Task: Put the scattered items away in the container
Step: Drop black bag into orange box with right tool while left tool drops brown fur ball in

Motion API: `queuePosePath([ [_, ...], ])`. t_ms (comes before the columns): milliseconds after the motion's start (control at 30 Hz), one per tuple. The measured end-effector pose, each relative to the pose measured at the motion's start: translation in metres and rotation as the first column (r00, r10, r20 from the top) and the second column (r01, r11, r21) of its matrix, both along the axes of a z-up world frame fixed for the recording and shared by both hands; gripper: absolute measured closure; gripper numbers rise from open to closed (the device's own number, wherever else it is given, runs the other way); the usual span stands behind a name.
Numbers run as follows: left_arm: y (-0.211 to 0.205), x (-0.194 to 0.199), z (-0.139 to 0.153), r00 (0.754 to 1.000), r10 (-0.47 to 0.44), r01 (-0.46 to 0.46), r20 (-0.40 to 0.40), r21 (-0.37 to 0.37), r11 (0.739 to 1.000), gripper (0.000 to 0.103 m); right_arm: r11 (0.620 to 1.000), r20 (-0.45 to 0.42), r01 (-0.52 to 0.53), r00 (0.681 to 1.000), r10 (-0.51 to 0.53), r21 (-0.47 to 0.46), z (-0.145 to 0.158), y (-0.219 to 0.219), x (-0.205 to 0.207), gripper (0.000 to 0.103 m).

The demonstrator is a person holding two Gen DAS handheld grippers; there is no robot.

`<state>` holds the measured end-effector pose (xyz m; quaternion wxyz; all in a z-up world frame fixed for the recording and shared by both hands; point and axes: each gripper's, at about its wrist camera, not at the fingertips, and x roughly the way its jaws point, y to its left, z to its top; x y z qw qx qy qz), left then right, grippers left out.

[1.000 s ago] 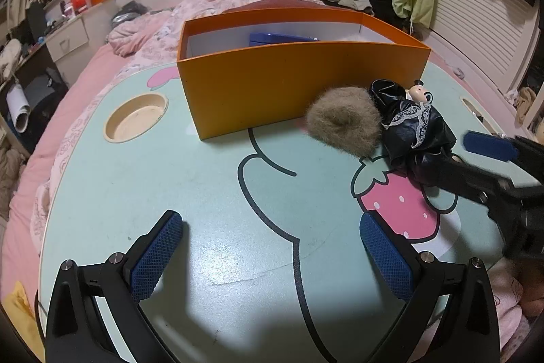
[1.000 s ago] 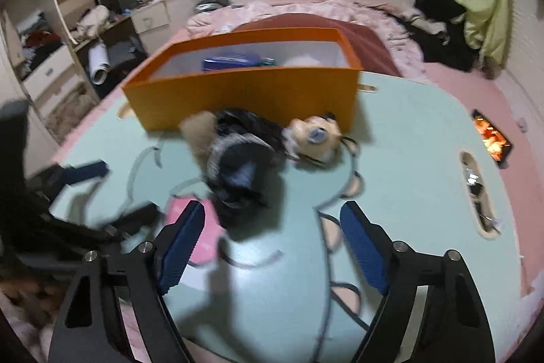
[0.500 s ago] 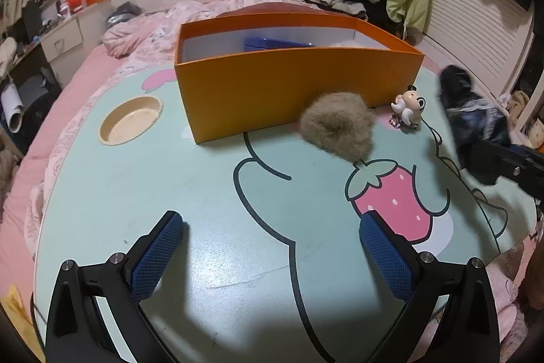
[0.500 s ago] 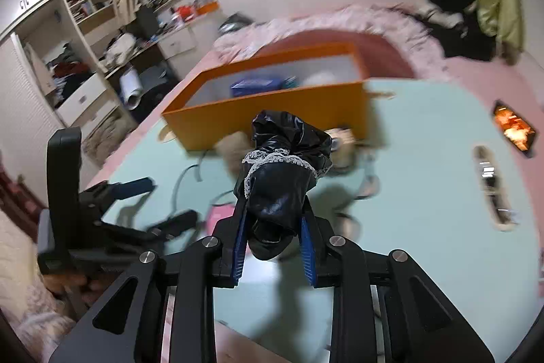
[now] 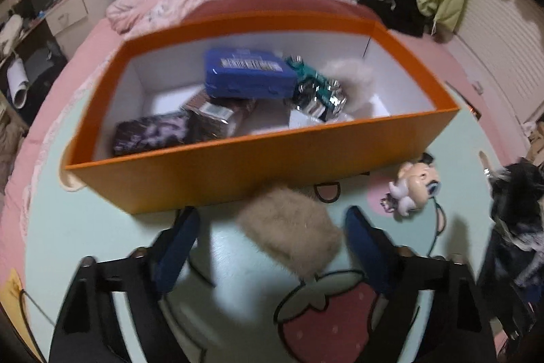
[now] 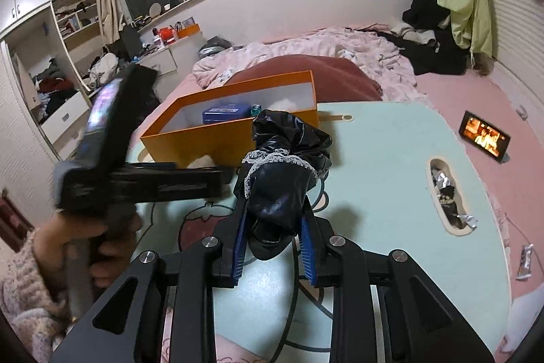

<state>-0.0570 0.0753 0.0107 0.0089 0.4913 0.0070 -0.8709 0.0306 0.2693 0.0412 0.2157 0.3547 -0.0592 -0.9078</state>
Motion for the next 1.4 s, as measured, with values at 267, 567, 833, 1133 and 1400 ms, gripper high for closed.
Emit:
queuePosePath([
  [267, -0.030, 0.029, 0.015, 0.993, -0.059, 0.069, -0.104, 0.096, 0.993, 0.078, 1.000, 0.033, -0.007, 0.999, 0.007, -0.017, -0.007, 0.003, -0.003, 0.075],
  [567, -0.053, 0.025, 0.070, 0.969, -0.078, 0.107, -0.236, 0.114, 0.988, 0.078, 0.999, 0.023, -0.036, 0.999, 0.036, -0.023, 0.023, -0.021, -0.030, 0.075],
  [833, -0.067, -0.038, 0.094, 0.972, -0.046, 0.072, -0.230, 0.104, 0.992, 0.078, 0.999, 0.004, -0.030, 1.000, 0.030, 0.021, 0.052, -0.057, -0.098, 0.074],
  [1133, -0.079, -0.049, 0.069, 0.981, 0.000, 0.035, -0.193, 0.176, 0.984, 0.036, 0.998, 0.145, 0.032, 0.989, -0.023, -0.055, 0.019, -0.055, -0.148, 0.034],
  [1400, -0.081, 0.000, 0.082, 0.967, -0.016, 0.060, -0.255, 0.168, 0.984, 0.020, 0.996, 0.075, 0.017, 0.997, -0.011, -0.087, 0.037, -0.043, -0.104, 0.033],
])
